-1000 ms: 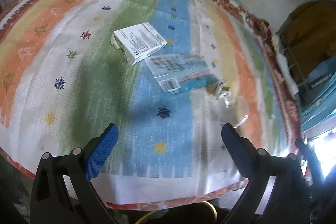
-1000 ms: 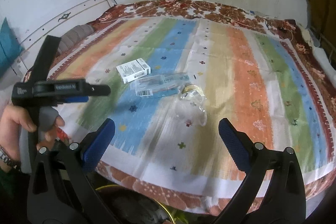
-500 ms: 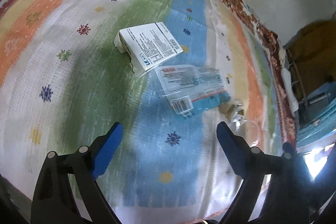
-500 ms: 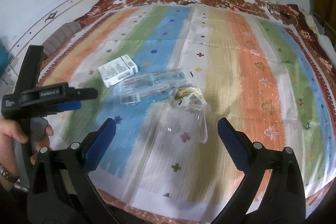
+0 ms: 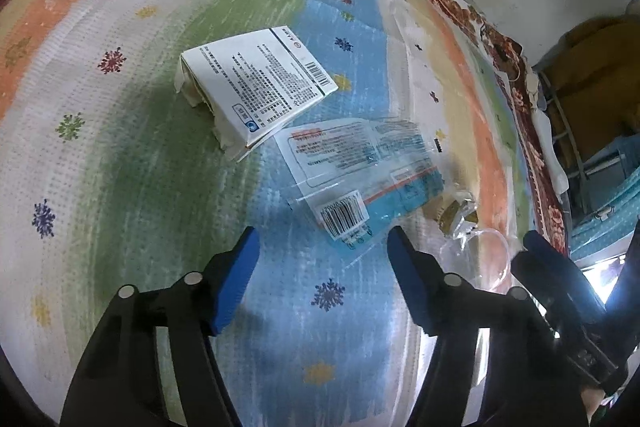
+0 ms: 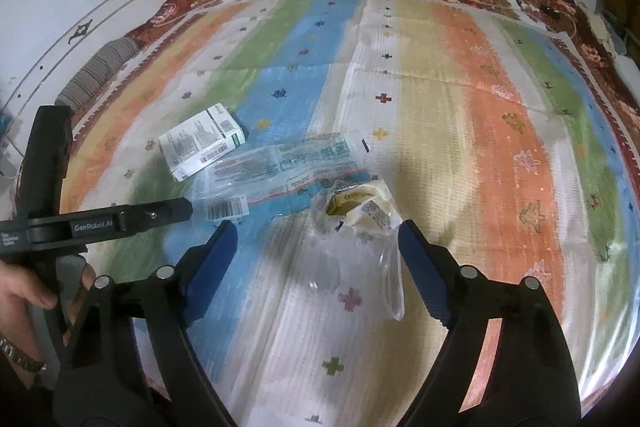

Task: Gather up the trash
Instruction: 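Move both tools back over the remaining packets on the bed, then close the left tool on clear cup while right tool grasps yellow wrapper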

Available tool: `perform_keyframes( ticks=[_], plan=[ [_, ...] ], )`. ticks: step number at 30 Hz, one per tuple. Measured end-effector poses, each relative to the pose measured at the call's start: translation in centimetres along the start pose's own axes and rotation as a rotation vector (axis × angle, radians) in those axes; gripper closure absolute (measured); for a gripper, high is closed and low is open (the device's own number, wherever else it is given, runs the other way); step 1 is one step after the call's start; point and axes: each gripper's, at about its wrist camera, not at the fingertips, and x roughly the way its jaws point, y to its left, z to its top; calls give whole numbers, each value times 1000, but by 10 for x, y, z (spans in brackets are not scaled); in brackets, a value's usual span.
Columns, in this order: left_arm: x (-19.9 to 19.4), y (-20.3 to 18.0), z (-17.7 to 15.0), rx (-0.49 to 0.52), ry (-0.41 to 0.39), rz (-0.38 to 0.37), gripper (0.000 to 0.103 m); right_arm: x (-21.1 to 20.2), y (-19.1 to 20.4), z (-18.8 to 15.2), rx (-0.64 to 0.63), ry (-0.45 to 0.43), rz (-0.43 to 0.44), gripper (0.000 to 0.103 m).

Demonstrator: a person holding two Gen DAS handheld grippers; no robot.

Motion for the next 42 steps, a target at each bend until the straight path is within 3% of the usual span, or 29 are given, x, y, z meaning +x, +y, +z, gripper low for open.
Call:
perform_keyframes(
  ticks=[3,5,13,18,21,26,29,35,42],
  plan=[
    [7,3,4,-1,2,4,43,13,-2,5,3,18,-6,31],
    [11,5,6,-2,-1,13,45,22,-3,7,1,40,-10,40],
    [18,11,11,-21,-12,-40,55,52,-5,16,30,87,-6,42],
    [24,9,12,-22,-6,-79,64,65,-5,19,49,100,-7,50],
    [31,7,13,-20,5,-80,72,70,-7,19,62,104,-13,50],
    [39,4,10,-9,2,-65,93,85,-12,18,82,128,-16,65],
    [41,2,9,2,-8,-48,100,90,-17,17,90,132,-13,75],
    [33,-3,11,17,-40,-29,102,89,-21,18,88,127,-11,87],
    [-1,-30,18,71,-96,14,103,56,-5,30,13,58,-12,89]
  ],
)
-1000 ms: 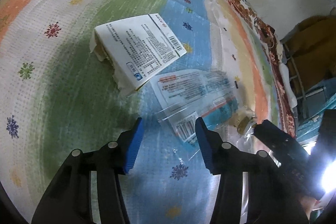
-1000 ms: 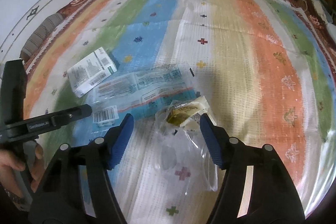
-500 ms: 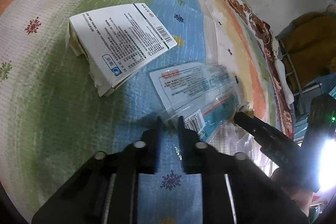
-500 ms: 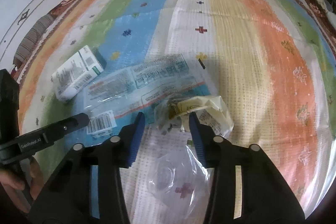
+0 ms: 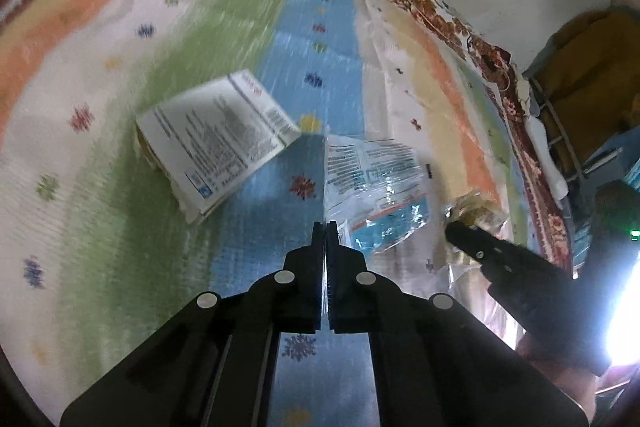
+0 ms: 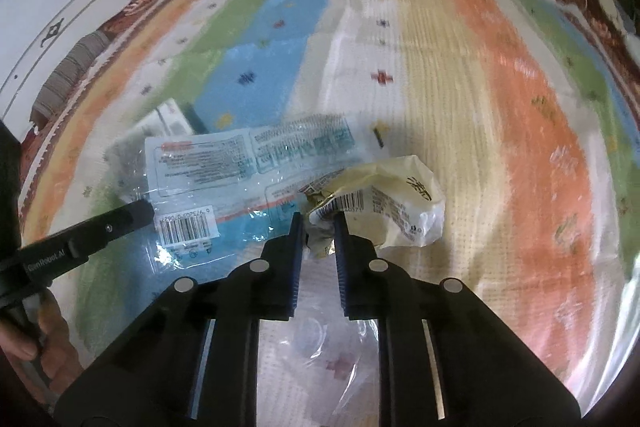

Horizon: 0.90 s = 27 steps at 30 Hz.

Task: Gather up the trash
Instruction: 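Close the left tool on clear cup while right tool grasps yellow wrapper, then lift the cup and wrapper off the bed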

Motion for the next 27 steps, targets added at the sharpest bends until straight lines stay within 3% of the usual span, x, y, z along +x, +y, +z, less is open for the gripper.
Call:
perform_keyframes(
  ticks=[12,20,27],
  plan=[
    [-68,-33,-9,119,-51,77,103,-75,23,-9,-96,-76,2,90],
    [-119,-64,-27,180,-107,80,103,-122,18,-38,-84,-104,21,90],
    [-159,-80,-47,208,-153,27,103,-160,19,-66,-96,-134,38,90]
  ],
)
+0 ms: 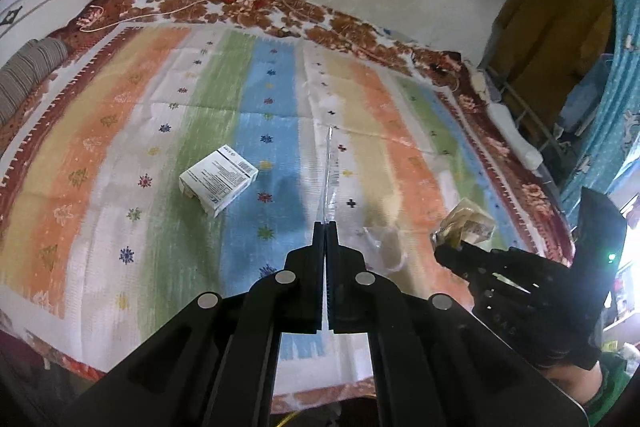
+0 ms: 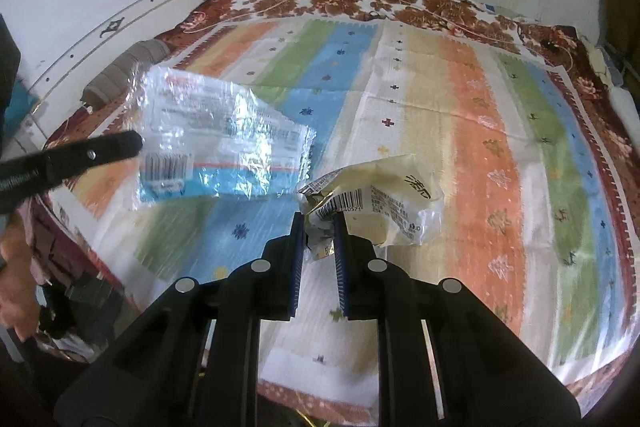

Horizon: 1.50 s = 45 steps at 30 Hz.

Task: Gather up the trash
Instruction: 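Lift the cup and wrapper off the bed, then carry the cup and wrapper down over the bin with both tools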

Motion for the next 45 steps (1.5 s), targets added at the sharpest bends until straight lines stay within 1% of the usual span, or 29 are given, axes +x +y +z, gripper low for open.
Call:
perform_keyframes(
  ticks=[4,6,9,11,13,16,31,35,38,39,41,42,45],
  plan=[
    [-9,-7,-12,-2,12,7,103,-16,-1,-9,19,-5,15,90],
    [-14,-9,-18,-18,21,-3,103,-26,-2,-14,34,-14,43,90],
    [-30,-15,-24,-4,-10,7,103,-36,-1,-19,31,-25,39,90],
    [-43,-20,-29,0,-31,-15,103,-43,1,-23,12,-33,22,90],
    [-52,-23,-35,7,-45,-21,103,-49,0,-27,19,-37,29,90],
    [-62,-26,-45,11,-48,-33,103,-59,-1,-32,40,-43,59,90],
    [-103,-34,-101,31,-79,-105,103,-101,26,-74,-2,-74,84,90],
    [-111,-34,-115,25,-78,-134,103,-110,32,-90,-4,-72,82,90],
    [-111,-28,-128,-24,-49,-211,103,-112,34,-99,-1,-59,78,90],
    [-110,-26,-133,-36,-38,-220,103,-113,34,-103,-1,-53,78,90],
    [-110,-25,-144,-39,-19,-207,103,-115,35,-108,0,-49,80,90],
    [-110,-27,-148,-29,-19,-198,103,-116,35,-111,3,-49,83,90],
    [-116,-32,-157,-9,-26,-202,103,-122,34,-120,13,-52,98,90]
  ],
)
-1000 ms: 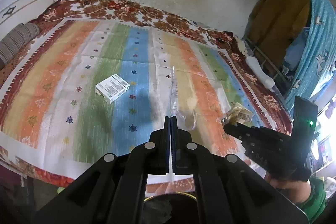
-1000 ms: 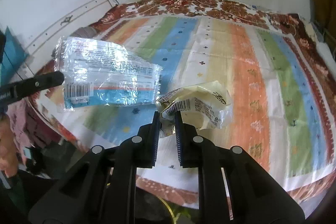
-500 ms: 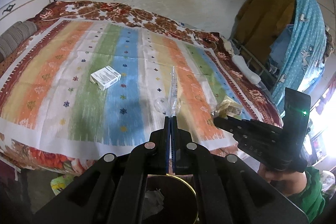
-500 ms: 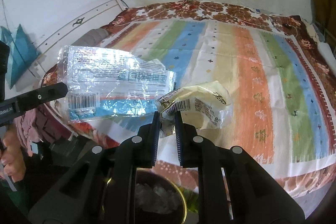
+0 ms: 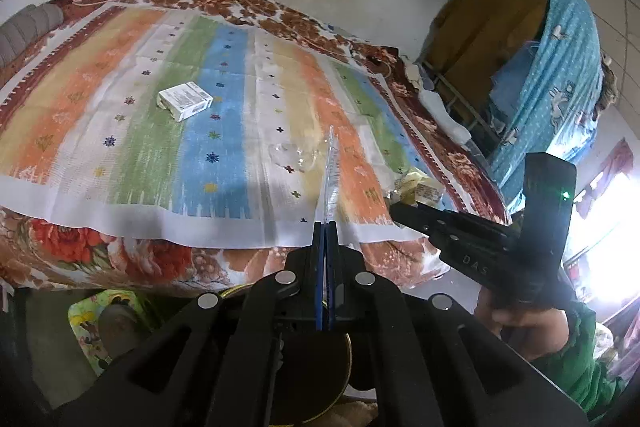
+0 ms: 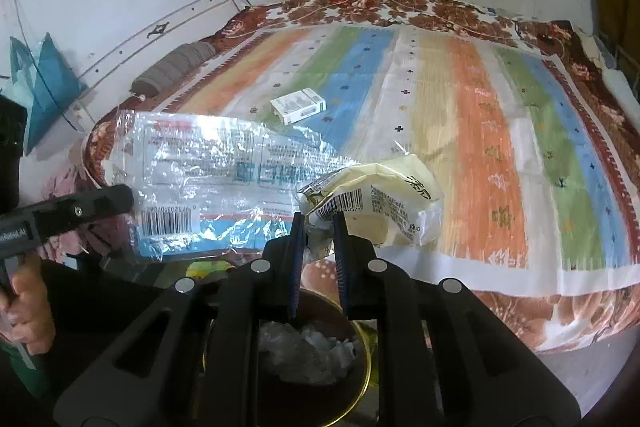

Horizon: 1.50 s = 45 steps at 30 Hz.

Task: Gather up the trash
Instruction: 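Carry the cup and wrapper down over the bin with both tools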

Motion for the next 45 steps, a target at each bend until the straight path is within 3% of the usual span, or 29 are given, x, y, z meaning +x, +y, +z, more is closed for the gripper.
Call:
perform_keyframes(
  ticks=[9,27,32,39,45],
  plan=[
    [-5,-8,-27,26,24,-4,103,-7,10,-28,-2,21,22,90],
    [8,-4,-78,-30,155,-3,103,-12,19,-98,82,95,49,89],
    [18,1,-94,-60,218,43,103,-6,20,-111,107,135,50,88],
    [47,8,-106,-78,326,166,103,17,19,-125,139,231,49,87],
    [75,16,-115,-129,411,199,103,43,13,-135,208,317,58,87]
  ],
)
